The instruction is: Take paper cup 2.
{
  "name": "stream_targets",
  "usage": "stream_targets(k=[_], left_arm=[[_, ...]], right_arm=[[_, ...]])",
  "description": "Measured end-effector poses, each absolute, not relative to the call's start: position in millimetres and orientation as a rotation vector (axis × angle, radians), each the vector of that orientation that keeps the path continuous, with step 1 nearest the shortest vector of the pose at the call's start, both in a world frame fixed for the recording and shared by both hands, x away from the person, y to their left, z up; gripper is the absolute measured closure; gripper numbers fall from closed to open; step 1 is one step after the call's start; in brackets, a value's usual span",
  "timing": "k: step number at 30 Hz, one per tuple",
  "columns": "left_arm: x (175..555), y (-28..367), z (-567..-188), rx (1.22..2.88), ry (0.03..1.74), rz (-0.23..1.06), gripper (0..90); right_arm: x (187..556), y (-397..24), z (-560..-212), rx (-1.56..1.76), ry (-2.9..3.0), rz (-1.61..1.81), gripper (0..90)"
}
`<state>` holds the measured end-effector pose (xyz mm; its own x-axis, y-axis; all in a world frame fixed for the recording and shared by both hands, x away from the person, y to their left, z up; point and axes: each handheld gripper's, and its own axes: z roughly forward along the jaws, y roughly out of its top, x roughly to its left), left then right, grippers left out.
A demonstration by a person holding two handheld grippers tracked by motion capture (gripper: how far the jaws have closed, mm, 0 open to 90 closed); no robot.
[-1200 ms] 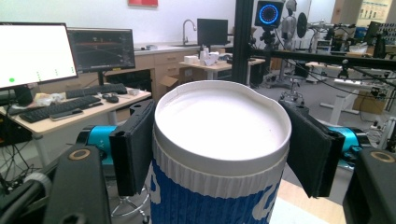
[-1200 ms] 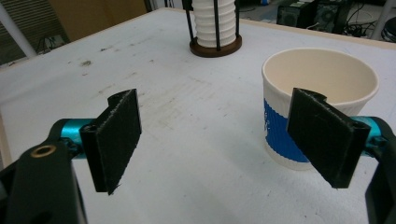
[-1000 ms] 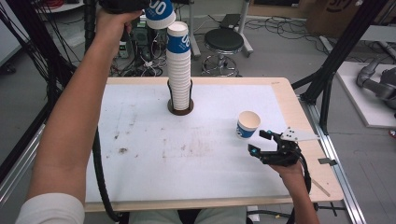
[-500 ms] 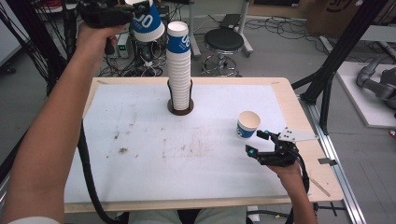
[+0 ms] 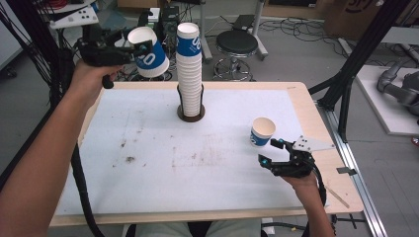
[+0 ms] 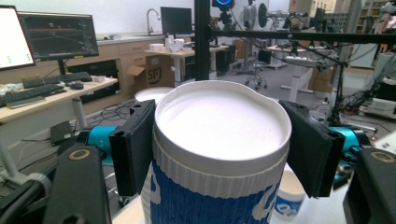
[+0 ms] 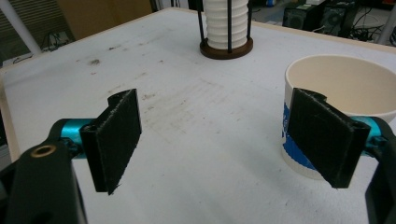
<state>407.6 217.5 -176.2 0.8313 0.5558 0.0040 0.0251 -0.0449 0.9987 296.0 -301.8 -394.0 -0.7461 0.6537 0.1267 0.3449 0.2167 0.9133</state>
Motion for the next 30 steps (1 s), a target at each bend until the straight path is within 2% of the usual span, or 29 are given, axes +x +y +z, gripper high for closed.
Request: stream_targets(k=[18,30], left_arm=[[366.0,225.3,-241.8,1.565,0.457,0.405,30.8],[351.7,206.1,-293.2,1.611,0.454,0.345,30.8]], right_arm=[[297.2,-291.5,-396.8,0.908,2.244,1.525,18.5],[298.0,-288.6,-398.5,0.889,2.255,1.538,18.4]])
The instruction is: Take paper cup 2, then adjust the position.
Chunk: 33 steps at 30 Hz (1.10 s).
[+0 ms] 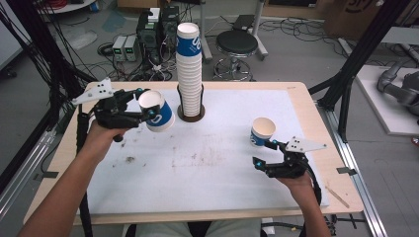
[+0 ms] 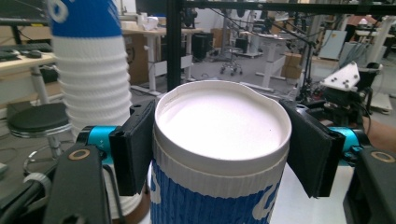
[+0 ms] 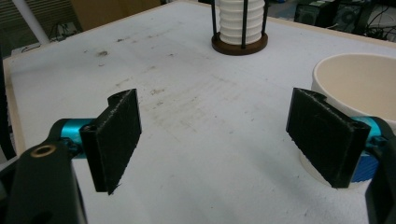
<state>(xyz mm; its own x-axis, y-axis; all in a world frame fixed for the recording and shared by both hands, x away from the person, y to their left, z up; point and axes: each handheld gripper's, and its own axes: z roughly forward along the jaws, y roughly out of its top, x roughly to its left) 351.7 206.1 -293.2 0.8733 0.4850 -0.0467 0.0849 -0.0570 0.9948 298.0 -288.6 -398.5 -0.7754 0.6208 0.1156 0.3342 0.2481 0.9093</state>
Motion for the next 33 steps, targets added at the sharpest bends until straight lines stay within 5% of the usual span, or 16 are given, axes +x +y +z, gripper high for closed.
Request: stream_targets(k=[33], left_arm=[[339.2,174.9,-341.9,1.634,0.435,0.27,30.7]], right_arm=[[294.6,-279.5,-395.8,0.837,2.262,1.547,18.4]])
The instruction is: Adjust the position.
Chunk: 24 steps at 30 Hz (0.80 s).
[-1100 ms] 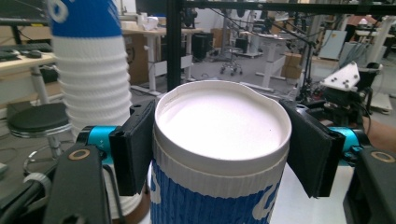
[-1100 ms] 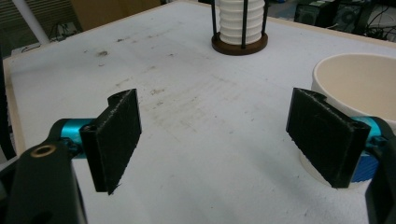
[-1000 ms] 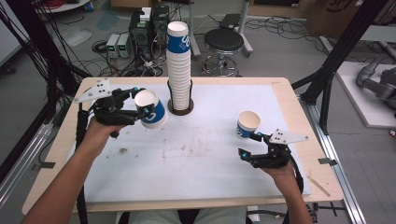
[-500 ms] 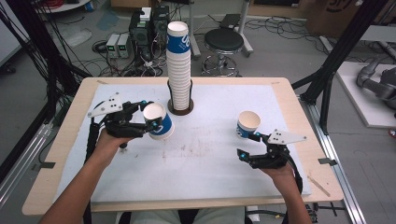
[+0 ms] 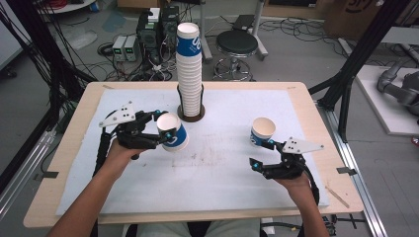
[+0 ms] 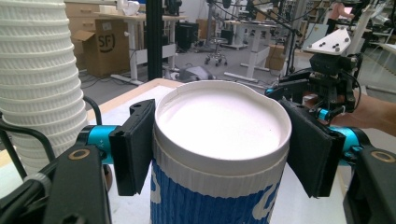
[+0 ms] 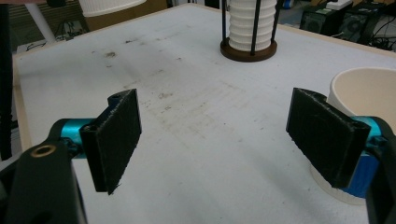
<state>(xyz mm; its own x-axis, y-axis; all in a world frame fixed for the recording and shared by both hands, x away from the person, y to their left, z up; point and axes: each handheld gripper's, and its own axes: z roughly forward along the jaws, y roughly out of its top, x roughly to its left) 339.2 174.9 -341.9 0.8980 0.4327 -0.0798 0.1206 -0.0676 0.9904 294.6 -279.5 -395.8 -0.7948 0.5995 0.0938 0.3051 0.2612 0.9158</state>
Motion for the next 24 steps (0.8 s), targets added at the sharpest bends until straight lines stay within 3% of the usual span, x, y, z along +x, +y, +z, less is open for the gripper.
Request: stream_targets(k=[24], left_arm=[[326.5,141.3,-353.7,1.66,0.373,0.189,30.7]], right_arm=[[294.7,-238.3,-392.1,0.644,2.364,1.68,18.4]])
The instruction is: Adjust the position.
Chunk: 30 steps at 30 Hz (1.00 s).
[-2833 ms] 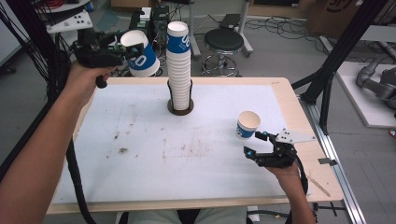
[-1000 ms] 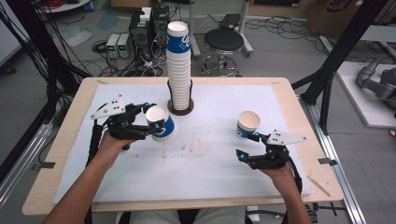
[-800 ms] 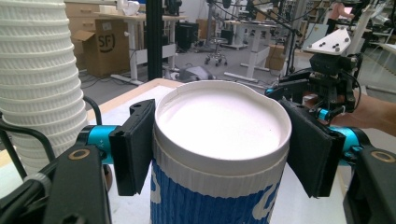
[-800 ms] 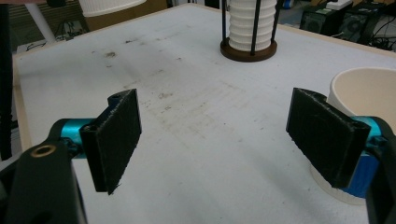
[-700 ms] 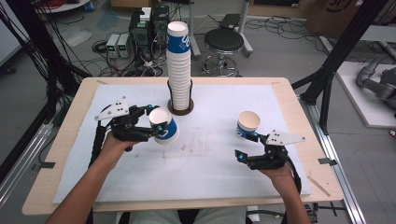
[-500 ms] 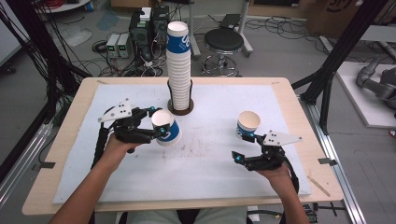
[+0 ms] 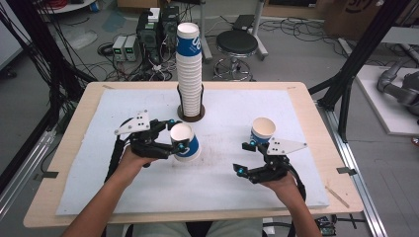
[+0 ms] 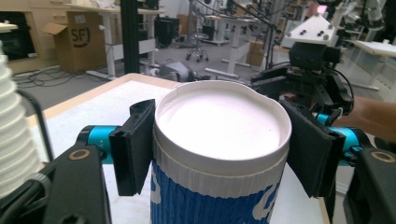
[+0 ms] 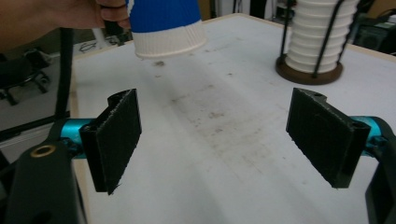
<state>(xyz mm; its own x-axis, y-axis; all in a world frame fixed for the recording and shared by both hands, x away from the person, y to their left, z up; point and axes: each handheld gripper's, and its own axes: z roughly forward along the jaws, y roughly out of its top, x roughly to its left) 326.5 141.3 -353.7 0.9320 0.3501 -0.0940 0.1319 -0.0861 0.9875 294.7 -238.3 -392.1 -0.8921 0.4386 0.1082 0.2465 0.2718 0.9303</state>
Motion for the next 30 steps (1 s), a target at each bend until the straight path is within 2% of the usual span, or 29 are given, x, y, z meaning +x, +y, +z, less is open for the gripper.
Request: stream_targets(k=[21,30], left_arm=[[316.7,113.3,-355.2,1.68,0.29,0.103,30.8],[315.0,104.4,-355.7,1.677,0.263,0.079,30.9]], right_arm=[[308.1,-184.3,-394.0,0.445,2.527,1.69,18.4],[309.8,-175.1,-394.9,0.424,2.528,1.716,18.4]])
